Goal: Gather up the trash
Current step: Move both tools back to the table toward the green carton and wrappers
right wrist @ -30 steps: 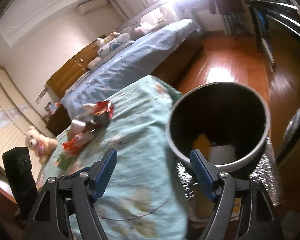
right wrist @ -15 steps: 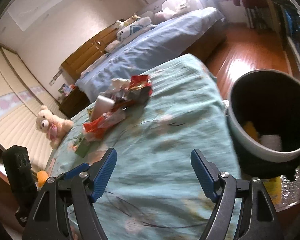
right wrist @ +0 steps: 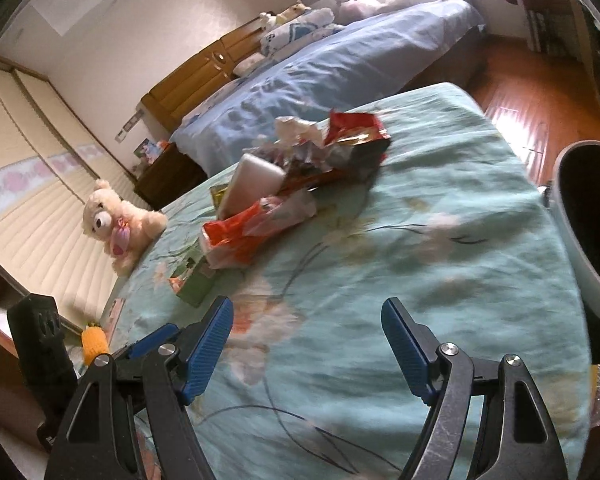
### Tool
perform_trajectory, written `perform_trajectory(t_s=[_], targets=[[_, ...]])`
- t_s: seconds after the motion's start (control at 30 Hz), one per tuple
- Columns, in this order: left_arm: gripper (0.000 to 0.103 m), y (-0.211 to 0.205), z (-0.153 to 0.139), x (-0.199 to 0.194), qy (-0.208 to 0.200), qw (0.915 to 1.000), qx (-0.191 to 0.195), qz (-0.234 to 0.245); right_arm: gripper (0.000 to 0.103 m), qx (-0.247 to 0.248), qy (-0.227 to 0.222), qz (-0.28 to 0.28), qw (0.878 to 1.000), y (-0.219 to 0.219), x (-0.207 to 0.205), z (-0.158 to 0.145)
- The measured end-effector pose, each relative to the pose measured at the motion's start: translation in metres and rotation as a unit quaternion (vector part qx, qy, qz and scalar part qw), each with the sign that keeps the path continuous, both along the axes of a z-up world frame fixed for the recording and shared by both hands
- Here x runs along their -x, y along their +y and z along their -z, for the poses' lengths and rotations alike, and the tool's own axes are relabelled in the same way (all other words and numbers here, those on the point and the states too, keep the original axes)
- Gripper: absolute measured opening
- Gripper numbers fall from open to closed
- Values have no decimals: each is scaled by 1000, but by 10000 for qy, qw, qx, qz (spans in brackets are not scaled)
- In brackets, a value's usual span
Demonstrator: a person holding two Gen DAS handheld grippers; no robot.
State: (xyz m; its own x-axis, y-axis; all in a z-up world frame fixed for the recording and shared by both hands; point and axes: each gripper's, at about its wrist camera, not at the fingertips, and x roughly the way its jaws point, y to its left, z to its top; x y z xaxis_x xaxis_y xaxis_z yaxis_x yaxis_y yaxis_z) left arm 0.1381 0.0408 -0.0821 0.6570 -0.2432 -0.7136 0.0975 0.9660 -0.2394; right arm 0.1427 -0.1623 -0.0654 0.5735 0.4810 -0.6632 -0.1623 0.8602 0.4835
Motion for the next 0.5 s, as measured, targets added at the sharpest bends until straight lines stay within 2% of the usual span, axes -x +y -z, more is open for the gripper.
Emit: perform_trajectory(t_s=[0.17,0.5], targets=[[67,19,2,-9,18,9998,-94,-145,78,-144,69,-107,9998,19,-13,3],[68,48,4,-42,108,9994,-271,-205,79,-821,383,-34,9959,37,-55,12]])
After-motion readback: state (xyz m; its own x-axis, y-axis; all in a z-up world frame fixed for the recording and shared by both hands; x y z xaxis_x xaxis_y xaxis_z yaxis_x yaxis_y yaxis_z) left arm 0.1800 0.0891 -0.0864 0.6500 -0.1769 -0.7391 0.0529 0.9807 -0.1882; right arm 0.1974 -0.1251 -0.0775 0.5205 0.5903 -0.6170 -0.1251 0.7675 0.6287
